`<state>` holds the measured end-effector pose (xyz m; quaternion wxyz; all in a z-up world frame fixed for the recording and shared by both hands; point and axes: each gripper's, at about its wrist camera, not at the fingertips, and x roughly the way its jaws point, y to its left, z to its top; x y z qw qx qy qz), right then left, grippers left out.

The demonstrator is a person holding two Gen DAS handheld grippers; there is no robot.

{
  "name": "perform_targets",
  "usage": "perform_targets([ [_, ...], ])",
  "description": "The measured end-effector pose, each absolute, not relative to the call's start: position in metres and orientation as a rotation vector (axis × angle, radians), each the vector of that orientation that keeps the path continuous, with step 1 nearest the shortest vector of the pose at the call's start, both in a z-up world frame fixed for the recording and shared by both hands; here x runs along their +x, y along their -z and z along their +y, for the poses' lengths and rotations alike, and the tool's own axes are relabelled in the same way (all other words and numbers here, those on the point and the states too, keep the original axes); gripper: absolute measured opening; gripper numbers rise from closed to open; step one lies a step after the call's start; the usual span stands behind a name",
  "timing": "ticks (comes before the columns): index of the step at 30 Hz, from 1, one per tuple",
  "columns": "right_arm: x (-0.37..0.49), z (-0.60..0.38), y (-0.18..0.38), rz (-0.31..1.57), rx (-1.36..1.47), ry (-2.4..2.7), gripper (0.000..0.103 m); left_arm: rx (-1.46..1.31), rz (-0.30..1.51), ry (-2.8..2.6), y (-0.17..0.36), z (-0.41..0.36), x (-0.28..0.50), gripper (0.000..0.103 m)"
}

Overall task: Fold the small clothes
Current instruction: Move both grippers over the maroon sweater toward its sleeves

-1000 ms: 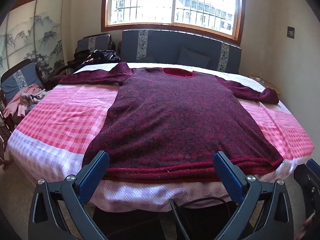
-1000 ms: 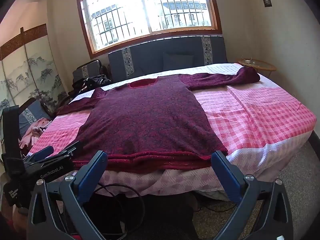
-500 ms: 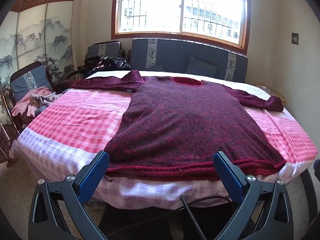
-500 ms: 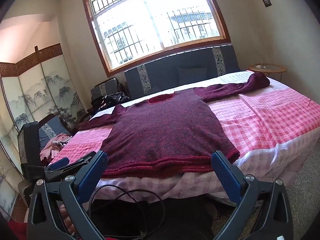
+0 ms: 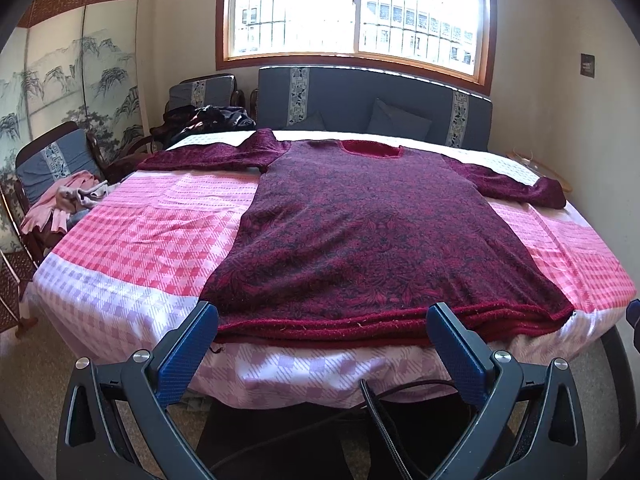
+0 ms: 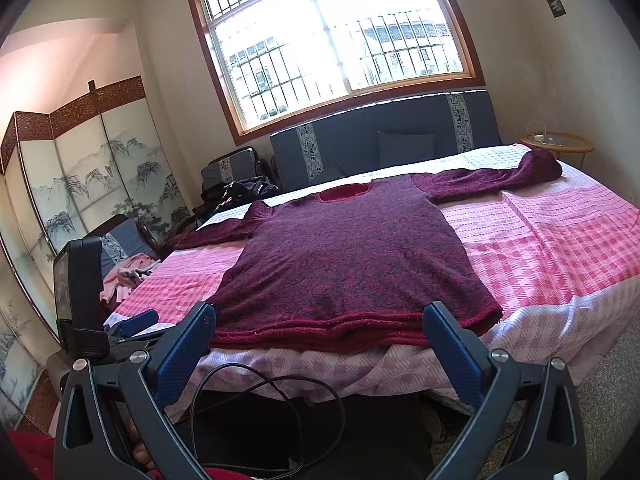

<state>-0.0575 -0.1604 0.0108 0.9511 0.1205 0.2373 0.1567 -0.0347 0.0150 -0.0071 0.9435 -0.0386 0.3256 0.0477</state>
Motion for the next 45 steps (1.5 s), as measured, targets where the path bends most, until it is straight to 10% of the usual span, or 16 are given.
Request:
perform_targets([
  [45, 0.051, -0.130, -0.049, 0.496, 0.107, -0.219, 0.103, -0.015, 0.469, -0.128, -0.048, 0.015, 0.041, 0.103],
])
